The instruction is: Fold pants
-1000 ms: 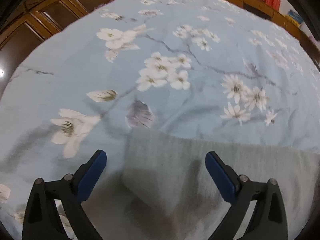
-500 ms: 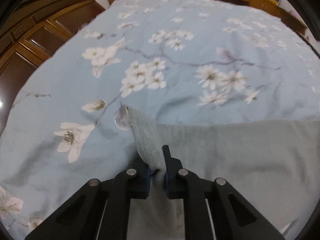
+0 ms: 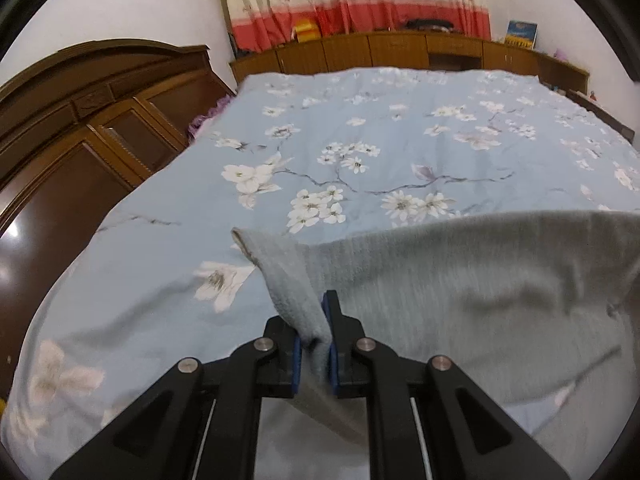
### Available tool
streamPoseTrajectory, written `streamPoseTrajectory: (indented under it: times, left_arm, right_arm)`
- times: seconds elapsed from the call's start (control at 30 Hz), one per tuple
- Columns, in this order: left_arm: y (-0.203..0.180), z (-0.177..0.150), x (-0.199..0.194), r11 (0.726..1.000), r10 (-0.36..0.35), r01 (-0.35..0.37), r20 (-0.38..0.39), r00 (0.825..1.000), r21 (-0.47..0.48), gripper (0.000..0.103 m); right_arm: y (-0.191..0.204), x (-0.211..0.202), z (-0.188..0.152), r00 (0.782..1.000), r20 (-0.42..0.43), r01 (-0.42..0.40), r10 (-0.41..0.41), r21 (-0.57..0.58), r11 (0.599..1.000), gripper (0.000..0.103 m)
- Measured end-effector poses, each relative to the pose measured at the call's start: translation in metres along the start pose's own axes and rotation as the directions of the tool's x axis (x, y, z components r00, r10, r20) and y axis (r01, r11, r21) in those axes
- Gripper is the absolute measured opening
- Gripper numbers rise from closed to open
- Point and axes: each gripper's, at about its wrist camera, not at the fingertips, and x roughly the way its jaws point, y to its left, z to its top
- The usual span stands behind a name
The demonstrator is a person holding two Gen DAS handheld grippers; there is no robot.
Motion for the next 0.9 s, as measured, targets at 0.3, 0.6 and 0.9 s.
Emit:
streamPoseTrajectory:
  times: [0.3,0.6,0.9]
  left_arm:
    - [0.007,-0.091,-0.075,0.999,0.014,-0.011,0.068,0.998,-0.042,0.010]
    - [-0.006,-0.187,-0.093,1.000,0.007,-0.007,0.046,0.999,-0.005,0.010]
    - [0.010,-0.235,-0.106,0.995,-0.051,0.052,0.023,0.998,-0.084,0.038]
  right_arm:
    - [0.034,-0.038,-0.082,0.999,-0.032,0.016,-0.019,-0.088,0.996,0.007]
    - [0.067,-0.046,-0.155,0.993,-0.110,0.017,-0.040,-0.203,0.979,0.006]
    - [0.069,-0.050,-0.160,0.985,-0.158,0.036,-0.069,-0.208,0.977,0.006]
